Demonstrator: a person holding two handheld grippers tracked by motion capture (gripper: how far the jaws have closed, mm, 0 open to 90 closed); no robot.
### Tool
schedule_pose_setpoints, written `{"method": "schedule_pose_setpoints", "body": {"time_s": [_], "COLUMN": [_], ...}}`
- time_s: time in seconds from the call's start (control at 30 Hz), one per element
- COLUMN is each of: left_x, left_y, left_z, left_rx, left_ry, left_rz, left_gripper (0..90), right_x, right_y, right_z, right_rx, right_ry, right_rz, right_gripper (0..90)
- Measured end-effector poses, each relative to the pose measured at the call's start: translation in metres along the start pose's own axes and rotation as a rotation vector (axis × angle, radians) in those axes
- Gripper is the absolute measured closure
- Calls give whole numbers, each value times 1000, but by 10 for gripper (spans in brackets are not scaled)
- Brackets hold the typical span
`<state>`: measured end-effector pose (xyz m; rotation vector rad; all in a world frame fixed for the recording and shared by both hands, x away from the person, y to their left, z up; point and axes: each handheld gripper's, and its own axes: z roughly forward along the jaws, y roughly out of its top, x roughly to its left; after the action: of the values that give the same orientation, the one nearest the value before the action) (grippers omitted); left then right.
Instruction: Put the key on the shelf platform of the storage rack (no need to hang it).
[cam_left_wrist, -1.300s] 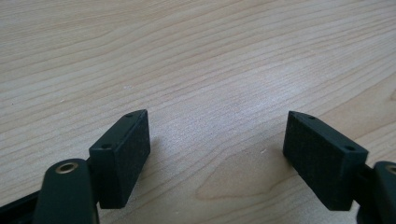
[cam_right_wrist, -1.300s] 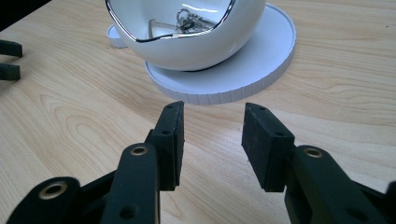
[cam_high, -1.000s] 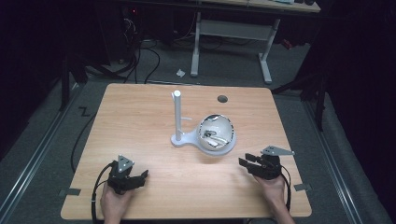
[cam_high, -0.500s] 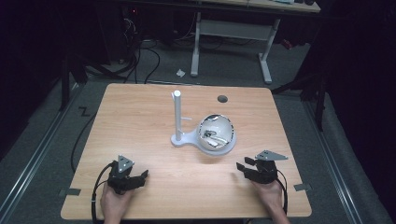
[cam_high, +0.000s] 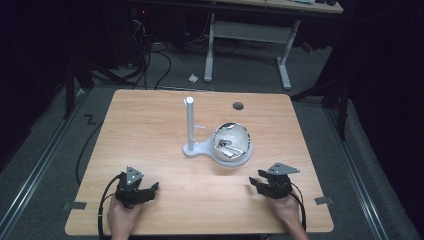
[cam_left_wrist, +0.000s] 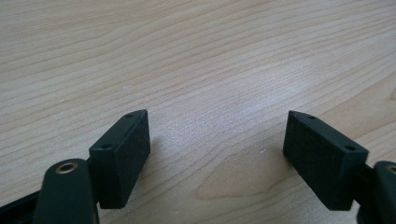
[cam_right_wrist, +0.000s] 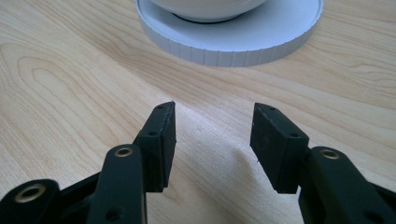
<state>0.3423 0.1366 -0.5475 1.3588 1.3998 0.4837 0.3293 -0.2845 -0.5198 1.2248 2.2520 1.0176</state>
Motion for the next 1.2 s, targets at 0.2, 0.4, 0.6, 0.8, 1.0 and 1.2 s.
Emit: {"method": "schedule_pose_setpoints", "body": {"time_s": [0.2, 0.4, 0.6, 0.8, 1.0, 1.2], "left_x": [0, 0, 0, 0, 0, 0], "left_y": [0, 0, 0, 0, 0, 0], "left_z": [0, 0, 0, 0, 0, 0], "left_rx": [0, 0, 0, 0, 0, 2], "left_ry": [0, 0, 2, 2, 2, 0], "left_rz": [0, 0, 4, 4, 4, 4], "left_gripper": [235, 234, 233, 232, 231, 228], "right_x": [2, 2, 2, 0, 0, 1], "right_y": [-2, -5, -8, -8, -8, -7], "right_z": [4, 5, 7, 7, 8, 8], "right_rx": [25, 36, 25, 28, 32, 32], "right_ry": [-10, -14, -12, -4, -14, -15], "right_rz": [-27, -28, -52, -38, -26, -26], "right_gripper": [488, 460, 415, 398, 367, 365]}}
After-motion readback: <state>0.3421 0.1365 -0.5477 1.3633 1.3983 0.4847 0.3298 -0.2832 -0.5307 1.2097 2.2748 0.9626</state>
